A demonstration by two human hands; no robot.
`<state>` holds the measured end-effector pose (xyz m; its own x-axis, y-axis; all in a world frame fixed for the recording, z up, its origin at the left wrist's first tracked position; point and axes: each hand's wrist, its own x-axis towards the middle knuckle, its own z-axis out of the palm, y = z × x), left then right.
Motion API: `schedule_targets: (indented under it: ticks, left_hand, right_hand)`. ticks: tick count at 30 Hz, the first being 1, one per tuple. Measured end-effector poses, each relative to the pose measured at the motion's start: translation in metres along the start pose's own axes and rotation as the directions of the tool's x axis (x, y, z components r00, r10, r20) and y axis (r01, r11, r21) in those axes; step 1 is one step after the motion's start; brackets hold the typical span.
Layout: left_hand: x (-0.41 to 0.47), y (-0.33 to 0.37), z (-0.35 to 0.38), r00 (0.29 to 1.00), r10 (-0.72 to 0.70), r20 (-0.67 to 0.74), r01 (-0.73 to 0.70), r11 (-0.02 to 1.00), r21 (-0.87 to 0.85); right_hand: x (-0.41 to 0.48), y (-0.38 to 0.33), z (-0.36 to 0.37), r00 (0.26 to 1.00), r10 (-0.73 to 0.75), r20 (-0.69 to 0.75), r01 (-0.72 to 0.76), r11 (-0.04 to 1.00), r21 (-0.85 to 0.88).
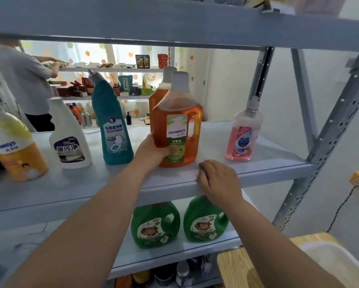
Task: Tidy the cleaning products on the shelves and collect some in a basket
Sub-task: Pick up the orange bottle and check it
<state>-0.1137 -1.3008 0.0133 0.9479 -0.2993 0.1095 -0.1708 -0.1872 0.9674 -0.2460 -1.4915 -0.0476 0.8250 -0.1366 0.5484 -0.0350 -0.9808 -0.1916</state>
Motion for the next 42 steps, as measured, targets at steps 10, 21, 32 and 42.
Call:
schedule_targets:
  ticks: [10, 21, 32, 42]
  left_hand:
    - [-0.099, 0.018, -0.014, 0.992, 0.068, 0.103, -0.055, 0.99, -0.132]
    - [-0.219, -0.027, -0.053, 0.976, 0.066, 0.206, -0.008, 0.963, -0.27]
    - [-0.281, -0.061, -0.055, 0.943, -0.098, 0.318, 0.247, 0.846, -0.473]
    - [-0.294, -0.083, -0.042, 0.87, -0.436, 0.229, 0.49, 0.712, -0.503]
  right_hand:
    - [-0.035, -0.05, -0.044, 0.916, 0.3, 0.264, -0.387, 0.502, 0.773]
    - [-0.147, -0.142, -0.048, 0.874, 0.413, 0.255, -0.335, 0.134, 0.932]
    - [-0.237, -0.184, -0.066, 0.836, 0.396, 0.38, -0.491, 0.234, 0.839]
    - [-0.257, -0.192, -0.045, 0.696, 0.199, 0.69, -0.52, -0.522, 0.676]
